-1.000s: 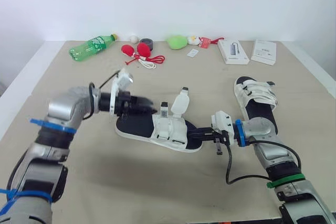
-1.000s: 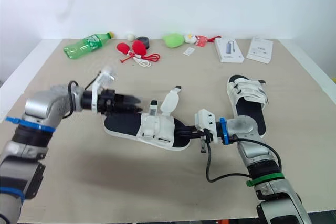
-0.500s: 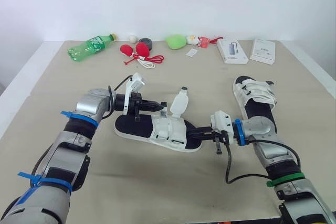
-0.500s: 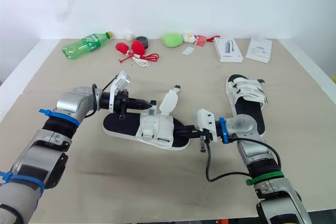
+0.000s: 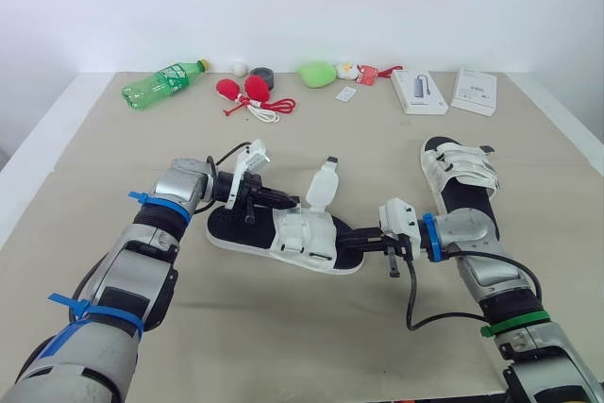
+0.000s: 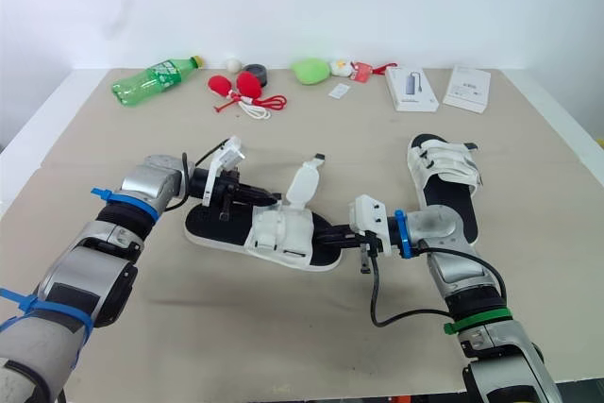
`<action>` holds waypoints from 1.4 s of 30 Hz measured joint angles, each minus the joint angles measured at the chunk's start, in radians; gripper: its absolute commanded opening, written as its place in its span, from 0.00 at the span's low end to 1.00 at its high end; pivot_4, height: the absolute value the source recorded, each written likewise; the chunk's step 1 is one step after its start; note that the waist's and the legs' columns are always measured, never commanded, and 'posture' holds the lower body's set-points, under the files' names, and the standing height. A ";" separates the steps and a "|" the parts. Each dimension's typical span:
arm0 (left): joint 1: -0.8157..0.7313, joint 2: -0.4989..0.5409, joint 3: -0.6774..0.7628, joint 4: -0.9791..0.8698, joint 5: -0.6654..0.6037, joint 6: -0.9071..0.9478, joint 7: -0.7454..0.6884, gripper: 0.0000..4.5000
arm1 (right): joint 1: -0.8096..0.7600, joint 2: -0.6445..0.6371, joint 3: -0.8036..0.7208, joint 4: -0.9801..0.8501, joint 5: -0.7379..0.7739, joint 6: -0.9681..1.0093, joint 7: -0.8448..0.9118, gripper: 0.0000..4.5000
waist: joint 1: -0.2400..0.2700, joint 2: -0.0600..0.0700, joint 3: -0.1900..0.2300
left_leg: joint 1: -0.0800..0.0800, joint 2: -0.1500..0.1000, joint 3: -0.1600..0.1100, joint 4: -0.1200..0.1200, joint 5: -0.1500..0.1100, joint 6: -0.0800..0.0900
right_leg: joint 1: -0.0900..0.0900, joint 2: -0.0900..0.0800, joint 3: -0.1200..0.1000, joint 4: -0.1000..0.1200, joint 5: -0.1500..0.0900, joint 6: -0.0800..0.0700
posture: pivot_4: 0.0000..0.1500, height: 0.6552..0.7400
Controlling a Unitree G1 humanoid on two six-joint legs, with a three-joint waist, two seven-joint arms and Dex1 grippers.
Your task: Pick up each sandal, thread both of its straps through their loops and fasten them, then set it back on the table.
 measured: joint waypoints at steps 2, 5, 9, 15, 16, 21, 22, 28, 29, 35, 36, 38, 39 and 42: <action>0.011 0.006 0.000 -0.018 0.009 0.005 -0.010 0.01 | 0.000 0.000 0.000 0.000 0.000 0.000 -0.001 0.00 | 0.000 0.000 0.000 | 0.000 0.000 0.000 0.000 0.000 0.000 | 0.000 0.000 0.000 0.000 0.000 0.000 | 1.00 1.00; 0.044 0.025 0.002 -0.080 0.009 0.042 -0.018 0.01 | 0.001 0.002 0.000 0.000 0.004 0.004 -0.009 0.00 | 0.000 0.000 0.000 | 0.000 0.000 0.000 0.000 0.000 0.000 | 0.000 0.000 0.000 0.000 0.000 0.000 | 1.00 1.00; 0.078 0.047 0.003 -0.150 0.009 0.079 -0.016 0.01 | 0.006 0.016 -0.018 -0.007 0.040 0.054 -0.019 0.00 | 0.000 0.000 0.000 | 0.000 0.001 -0.001 0.000 0.000 0.000 | 0.000 0.000 0.000 0.000 0.000 0.000 | 1.00 1.00; 0.106 0.049 0.009 -0.206 0.009 0.103 0.009 0.01 | 0.024 0.016 -0.021 -0.022 0.065 0.066 0.010 0.00 | 0.001 0.000 0.000 | 0.000 0.000 -0.001 0.001 0.000 0.000 | 0.001 -0.001 0.000 0.000 0.000 0.000 | 1.00 1.00; 0.109 0.049 0.011 -0.212 0.009 0.104 0.017 0.01 | 0.025 0.016 -0.021 -0.022 0.066 0.067 0.013 0.00 | 0.001 0.000 0.000 | 0.000 0.000 -0.001 0.001 0.000 0.000 | 0.001 -0.001 0.000 0.000 0.000 0.000 | 1.00 1.00; 0.120 0.042 0.015 -0.226 0.011 0.102 0.060 0.01 | 0.028 0.013 -0.028 -0.047 0.093 0.105 0.027 0.00 | 0.001 0.000 0.000 | 0.001 0.000 -0.001 0.003 0.000 0.000 | 0.002 -0.001 -0.001 0.000 0.001 0.001 | 1.00 1.00; 0.121 0.041 0.016 -0.229 0.011 0.106 0.066 0.01 | 0.030 0.008 -0.028 -0.059 0.096 0.113 0.028 0.00 | 0.001 0.000 0.000 | 0.001 0.000 -0.001 0.003 0.000 0.000 | 0.002 -0.001 -0.001 0.000 0.001 0.001 | 1.00 1.00; 0.127 0.040 0.013 -0.251 0.011 0.117 0.079 0.01 | 0.096 -0.004 -0.030 -0.101 0.102 0.131 0.026 0.00 | 0.001 0.000 0.000 | 0.001 0.000 -0.001 0.003 0.000 0.000 | 0.002 -0.001 -0.001 0.000 0.000 0.001 | 1.00 1.00; 0.127 0.040 0.013 -0.251 0.011 0.118 0.080 0.01 | 0.101 -0.004 -0.030 -0.101 0.100 0.129 0.025 0.00 | 0.001 0.000 0.000 | 0.001 0.000 -0.001 0.003 0.000 0.000 | 0.002 -0.001 -0.001 0.000 0.001 0.001 | 1.00 1.00; 0.134 0.038 0.011 -0.284 0.009 0.142 0.094 0.01 | 0.096 0.005 -0.030 -0.093 0.080 0.119 -0.002 0.00 | 0.001 0.000 0.000 | 0.001 0.000 -0.001 0.003 0.000 0.000 | 0.002 -0.001 -0.001 0.000 0.001 0.001 | 1.00 1.00; 0.137 0.038 0.010 -0.293 0.008 0.149 0.094 0.01 | 0.093 0.004 -0.030 -0.088 0.074 0.117 -0.002 0.00 | 0.001 0.000 0.000 | 0.001 0.000 -0.001 0.003 0.000 0.000 | 0.002 -0.001 0.000 0.000 0.001 0.001 | 1.00 1.00; 0.139 0.039 0.010 -0.298 0.007 0.156 0.094 0.01 | 0.093 0.003 -0.030 -0.085 0.072 0.113 -0.001 0.00 | 0.001 0.000 0.000 | 0.001 0.000 -0.001 0.003 0.000 0.000 | 0.002 -0.001 0.000 0.000 0.001 0.001 | 1.00 1.00; 0.140 0.040 0.010 -0.304 0.006 0.160 0.094 0.01 | 0.091 0.003 -0.030 -0.081 0.069 0.106 -0.001 0.00 | 0.001 0.000 0.000 | 0.000 0.000 -0.001 0.003 0.000 0.000 | 0.002 -0.001 -0.001 0.000 0.001 0.001 | 1.00 1.00; 0.150 0.049 0.010 -0.326 0.001 0.170 0.091 0.01 | 0.073 0.003 -0.030 -0.056 0.060 0.095 0.002 0.00 | 0.001 0.000 0.000 | 0.000 0.000 -0.001 0.003 0.000 0.000 | 0.002 -0.001 0.000 0.000 0.001 0.001 | 1.00 1.00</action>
